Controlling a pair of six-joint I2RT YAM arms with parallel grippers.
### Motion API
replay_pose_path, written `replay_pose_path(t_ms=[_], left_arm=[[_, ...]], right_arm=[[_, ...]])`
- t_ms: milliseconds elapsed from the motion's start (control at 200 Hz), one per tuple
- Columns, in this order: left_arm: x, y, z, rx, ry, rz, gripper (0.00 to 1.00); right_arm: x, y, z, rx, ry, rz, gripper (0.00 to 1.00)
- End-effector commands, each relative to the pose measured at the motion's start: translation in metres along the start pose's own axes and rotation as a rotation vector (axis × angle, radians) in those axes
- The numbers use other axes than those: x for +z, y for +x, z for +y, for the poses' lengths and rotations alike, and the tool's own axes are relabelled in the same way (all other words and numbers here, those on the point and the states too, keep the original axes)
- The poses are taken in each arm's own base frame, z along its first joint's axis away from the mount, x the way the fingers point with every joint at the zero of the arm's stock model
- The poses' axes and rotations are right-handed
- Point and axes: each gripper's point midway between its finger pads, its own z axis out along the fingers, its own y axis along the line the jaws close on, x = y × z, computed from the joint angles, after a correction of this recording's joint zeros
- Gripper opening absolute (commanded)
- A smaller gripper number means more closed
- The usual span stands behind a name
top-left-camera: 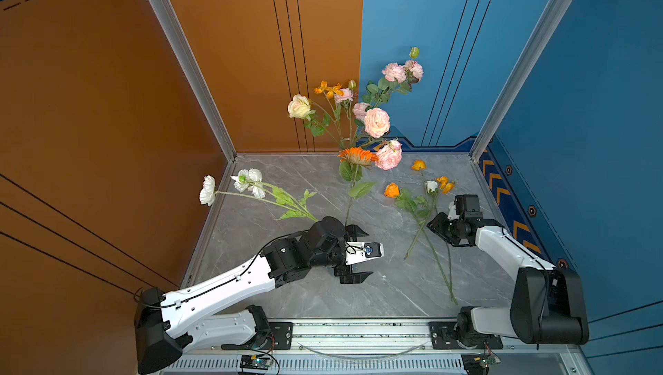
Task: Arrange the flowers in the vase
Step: 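Move the right gripper to the flower pile and grasp the yellow poppy stems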
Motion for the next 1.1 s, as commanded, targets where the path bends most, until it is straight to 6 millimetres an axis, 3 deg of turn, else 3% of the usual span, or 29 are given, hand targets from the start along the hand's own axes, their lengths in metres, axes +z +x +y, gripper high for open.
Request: replay_pose_path(t_ms=[0, 280, 506, 941, 1096], left_arm=[[-0.006, -0.010, 0.004, 0.002, -0.028, -0.052, 0.98], [-0.008, -0.008, 0.004, -0.002, -0.039, -0.049, 0.98], [-0.009, -0.008, 0.005, 0.001, -0.045, -0.046, 0.98], [-0.010, -0.007, 0.005, 0.004, -0.044, -0.044, 0.98], [-0.010, -0.007, 0.005, 0.003, -0.044, -0.044, 0.98]], right_arm=[[0.007, -0.021, 0.018, -0.045, -0.065, -0.030, 0.42], [0.032, -0.033, 0.020, -0.043, -0.041, -0.027, 0.39], [0.047, -0.030, 0.016, -0.045, -0.012, 0.000, 0.35], [0.059, -0.031, 0.014, -0.053, 0.007, 0.001, 0.27], [0.058, -0.030, 0.015, -0.055, 0.002, 0.003, 0.19]])
